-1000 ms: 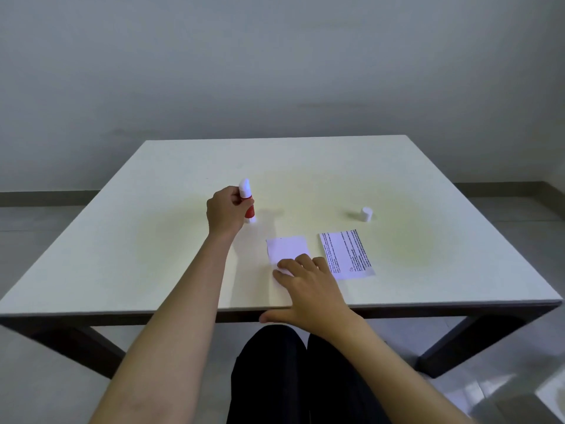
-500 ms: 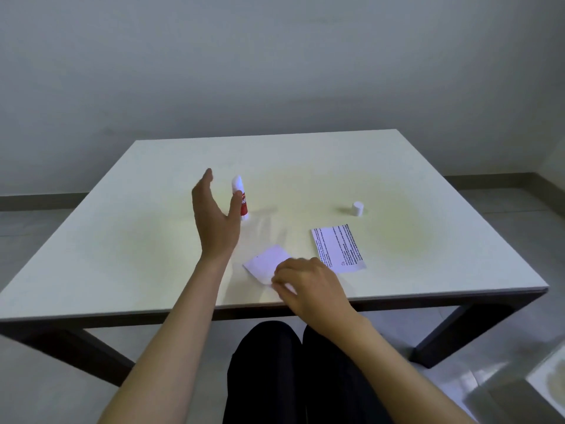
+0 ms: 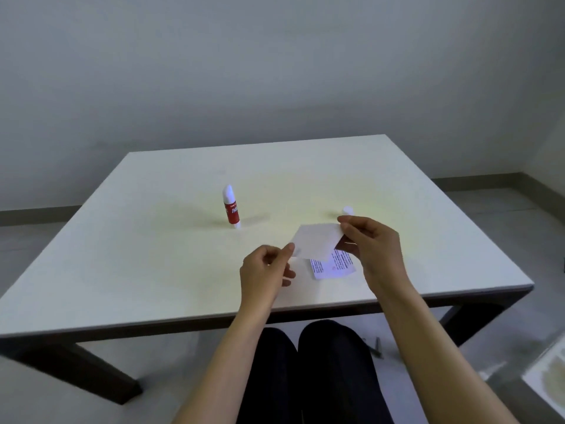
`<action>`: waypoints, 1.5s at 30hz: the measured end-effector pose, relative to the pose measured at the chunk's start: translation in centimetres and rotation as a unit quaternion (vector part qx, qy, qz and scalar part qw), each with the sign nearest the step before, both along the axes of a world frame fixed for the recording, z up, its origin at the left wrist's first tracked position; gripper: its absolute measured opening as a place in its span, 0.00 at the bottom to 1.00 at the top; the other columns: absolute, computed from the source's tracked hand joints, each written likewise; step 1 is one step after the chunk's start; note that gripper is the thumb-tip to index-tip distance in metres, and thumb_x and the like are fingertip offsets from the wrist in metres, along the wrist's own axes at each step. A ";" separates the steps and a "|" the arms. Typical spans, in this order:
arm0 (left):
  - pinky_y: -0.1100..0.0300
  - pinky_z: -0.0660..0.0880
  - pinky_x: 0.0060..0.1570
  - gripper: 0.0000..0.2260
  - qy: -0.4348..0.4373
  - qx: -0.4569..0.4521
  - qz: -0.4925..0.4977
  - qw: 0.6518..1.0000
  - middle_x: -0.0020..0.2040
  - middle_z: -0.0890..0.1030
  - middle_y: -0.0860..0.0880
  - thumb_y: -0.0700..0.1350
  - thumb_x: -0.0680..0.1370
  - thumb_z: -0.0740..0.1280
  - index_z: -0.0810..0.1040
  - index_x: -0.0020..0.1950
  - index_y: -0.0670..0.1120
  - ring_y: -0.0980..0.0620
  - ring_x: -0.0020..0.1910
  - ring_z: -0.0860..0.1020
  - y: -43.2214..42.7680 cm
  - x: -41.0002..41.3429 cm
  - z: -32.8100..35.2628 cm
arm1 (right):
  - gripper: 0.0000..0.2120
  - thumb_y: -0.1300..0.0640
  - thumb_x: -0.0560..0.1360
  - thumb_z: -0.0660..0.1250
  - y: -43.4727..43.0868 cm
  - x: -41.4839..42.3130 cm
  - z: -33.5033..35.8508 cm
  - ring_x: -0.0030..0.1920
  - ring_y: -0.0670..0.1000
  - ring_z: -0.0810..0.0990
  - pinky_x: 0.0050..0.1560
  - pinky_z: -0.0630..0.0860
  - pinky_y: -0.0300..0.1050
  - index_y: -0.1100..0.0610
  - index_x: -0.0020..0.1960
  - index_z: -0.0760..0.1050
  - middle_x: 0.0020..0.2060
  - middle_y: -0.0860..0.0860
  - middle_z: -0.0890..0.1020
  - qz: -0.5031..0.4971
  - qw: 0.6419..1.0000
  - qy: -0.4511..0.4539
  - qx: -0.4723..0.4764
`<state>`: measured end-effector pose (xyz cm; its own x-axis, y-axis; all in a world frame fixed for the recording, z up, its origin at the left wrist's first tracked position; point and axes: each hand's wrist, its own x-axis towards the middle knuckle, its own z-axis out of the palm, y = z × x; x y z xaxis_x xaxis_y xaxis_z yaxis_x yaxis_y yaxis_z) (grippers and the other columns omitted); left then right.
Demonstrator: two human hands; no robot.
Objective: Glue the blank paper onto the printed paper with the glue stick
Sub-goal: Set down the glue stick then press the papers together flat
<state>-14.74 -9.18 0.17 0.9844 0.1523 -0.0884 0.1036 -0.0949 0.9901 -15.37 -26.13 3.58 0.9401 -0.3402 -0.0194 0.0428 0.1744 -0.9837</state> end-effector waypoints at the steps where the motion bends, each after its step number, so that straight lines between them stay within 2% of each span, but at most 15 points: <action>1: 0.63 0.76 0.27 0.12 0.027 -0.041 -0.007 0.999 0.28 0.81 0.49 0.49 0.73 0.71 0.78 0.36 0.42 0.54 0.27 0.82 0.0 0.0 0.0 | 0.09 0.69 0.74 0.65 0.0 -0.1 -0.2 0.34 0.51 0.84 0.44 0.83 0.44 0.58 0.46 0.81 0.39 0.56 0.84 -0.001 1.000 -0.005 0.001; 4: 0.62 0.78 0.29 0.08 0.081 -0.139 -0.038 0.986 0.31 0.85 0.49 0.44 0.73 0.71 0.80 0.37 0.41 0.50 0.33 0.85 -0.6 0.1 0.6 | 0.12 0.70 0.75 0.64 0.0 -0.3 -0.7 0.37 0.52 0.83 0.43 0.82 0.40 0.56 0.50 0.80 0.39 0.56 0.83 -0.003 1.000 -0.025 0.017; 7: 0.63 0.79 0.30 0.04 0.071 -0.169 -0.018 0.983 0.32 0.84 0.49 0.38 0.73 0.71 0.81 0.38 0.41 0.54 0.29 0.83 -1.4 0.8 1.5 | 0.13 0.70 0.74 0.64 -0.1 -0.4 -1.1 0.36 0.50 0.82 0.39 0.81 0.38 0.58 0.53 0.80 0.37 0.56 0.83 -0.009 1.000 -0.022 -0.011; 10: 0.64 0.78 0.32 0.05 0.050 -0.117 -0.023 0.992 0.33 0.83 0.50 0.37 0.71 0.72 0.81 0.36 0.44 0.57 0.29 0.82 -1.8 1.8 1.9 | 0.11 0.69 0.73 0.65 -1.1 -0.4 -1.3 0.30 0.48 0.80 0.32 0.77 0.35 0.58 0.51 0.80 0.33 0.53 0.82 -0.001 0.997 0.018 -0.070; 12: 0.65 0.75 0.34 0.06 0.042 -0.057 -0.041 0.997 0.33 0.84 0.51 0.39 0.71 0.72 0.81 0.35 0.46 0.58 0.30 0.83 -2.1 2.3 1.8 | 0.06 0.66 0.73 0.67 -2.0 -0.2 -1.1 0.28 0.48 0.79 0.29 0.73 0.37 0.60 0.45 0.81 0.31 0.53 0.82 0.007 0.994 0.046 -0.100; 15: 0.68 0.72 0.34 0.06 0.029 0.028 -0.055 0.998 0.33 0.83 0.53 0.41 0.69 0.73 0.80 0.32 0.48 0.61 0.29 0.81 -2.7 2.8 1.4 | 0.07 0.64 0.72 0.68 -3.2 0.5 -1.2 0.26 0.47 0.77 0.29 0.69 0.39 0.59 0.36 0.80 0.29 0.53 0.80 0.017 0.982 0.089 -0.167; 18: 0.62 0.73 0.39 0.09 0.034 0.113 -0.061 0.991 0.31 0.81 0.55 0.43 0.69 0.73 0.79 0.29 0.50 0.56 0.34 0.79 -2.7 2.9 0.6 | 0.08 0.62 0.71 0.70 -3.8 0.9 -1.7 0.20 0.42 0.71 0.27 0.64 0.37 0.59 0.33 0.78 0.22 0.49 0.77 0.036 0.959 0.139 -0.243; 21: 0.58 0.74 0.43 0.08 0.051 0.174 -0.074 0.981 0.32 0.81 0.55 0.45 0.69 0.72 0.79 0.29 0.51 0.52 0.38 0.79 -2.7 2.9 0.0 | 0.10 0.62 0.69 0.71 -3.8 1.0 -2.4 0.15 0.40 0.67 0.20 0.62 0.31 0.59 0.30 0.77 0.17 0.45 0.75 0.054 0.941 0.174 -0.286; 27: 0.59 0.73 0.41 0.09 0.065 0.206 -0.082 0.973 0.32 0.81 0.55 0.45 0.69 0.72 0.79 0.29 0.50 0.53 0.37 0.78 -2.7 3.3 0.0 | 0.09 0.63 0.69 0.70 -3.5 1.1 -3.1 0.19 0.48 0.68 0.20 0.65 0.35 0.61 0.31 0.76 0.21 0.52 0.76 0.060 0.932 0.182 -0.309; 35: 0.58 0.76 0.43 0.08 0.069 0.233 -0.088 0.966 0.31 0.81 0.56 0.45 0.68 0.72 0.79 0.28 0.50 0.53 0.37 0.79 -2.7 3.5 -0.2 | 0.08 0.65 0.69 0.69 -3.4 1.5 -3.3 0.16 0.46 0.68 0.18 0.66 0.34 0.63 0.32 0.76 0.21 0.54 0.76 0.065 0.922 0.185 -0.334; 42: 0.59 0.74 0.40 0.07 0.075 0.246 -0.096 0.962 0.30 0.80 0.56 0.44 0.67 0.72 0.80 0.28 0.49 0.54 0.34 0.78 -2.6 3.7 -0.3 | 0.05 0.66 0.69 0.68 -3.3 1.7 -3.2 0.20 0.51 0.70 0.20 0.69 0.37 0.68 0.36 0.77 0.23 0.56 0.76 0.068 0.917 0.184 -0.347; 45: 0.58 0.75 0.39 0.06 0.068 0.262 -0.100 0.958 0.29 0.80 0.56 0.43 0.67 0.71 0.81 0.29 0.47 0.51 0.34 0.77 -2.7 3.8 -0.3 | 0.05 0.66 0.69 0.68 -3.1 1.7 -3.3 0.21 0.51 0.71 0.21 0.69 0.37 0.67 0.35 0.77 0.23 0.55 0.76 0.065 0.913 0.181 -0.361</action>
<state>-10.97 -11.84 -0.15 0.9831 0.0201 -0.1817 0.1566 -0.6057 0.7801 -13.63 -29.27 0.26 0.9499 -0.2731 -0.1519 -0.2828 -0.5441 -0.7899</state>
